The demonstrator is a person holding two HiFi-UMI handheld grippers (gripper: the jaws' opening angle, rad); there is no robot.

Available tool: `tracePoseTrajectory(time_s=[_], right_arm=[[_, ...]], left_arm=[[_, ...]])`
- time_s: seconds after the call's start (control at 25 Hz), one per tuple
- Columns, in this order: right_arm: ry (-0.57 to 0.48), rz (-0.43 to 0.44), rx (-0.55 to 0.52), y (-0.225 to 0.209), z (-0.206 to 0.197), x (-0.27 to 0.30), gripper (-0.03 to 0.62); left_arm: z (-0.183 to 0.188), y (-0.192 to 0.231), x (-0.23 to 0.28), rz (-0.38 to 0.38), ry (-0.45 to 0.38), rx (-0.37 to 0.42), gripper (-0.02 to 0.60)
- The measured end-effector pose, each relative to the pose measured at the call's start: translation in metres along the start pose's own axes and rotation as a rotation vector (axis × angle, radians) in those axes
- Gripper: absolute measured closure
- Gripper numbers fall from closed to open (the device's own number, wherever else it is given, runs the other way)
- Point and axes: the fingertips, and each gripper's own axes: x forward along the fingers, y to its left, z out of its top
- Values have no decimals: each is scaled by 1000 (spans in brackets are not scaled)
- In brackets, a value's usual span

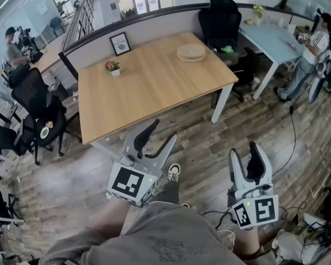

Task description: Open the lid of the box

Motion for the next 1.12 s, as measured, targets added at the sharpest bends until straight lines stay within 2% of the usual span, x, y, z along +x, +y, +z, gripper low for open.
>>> tracePoseTrajectory(time_s=[0.36,0.56,0.88,1.12], right_arm=[[55,-9,1,-30,-21,97,381],[80,-21,-15,-44,-19,169,381],[79,-30,-45,-50,-10,276,381],[90,-1,-71,-58,-11,331,381]], left_arm=[[-26,58,79,-26,54,-36,371],[-31,108,131,-52,69,-52,371],[-32,194,195,-76,29,-2,371],[-40,231,230,-71,40,-19,373]])
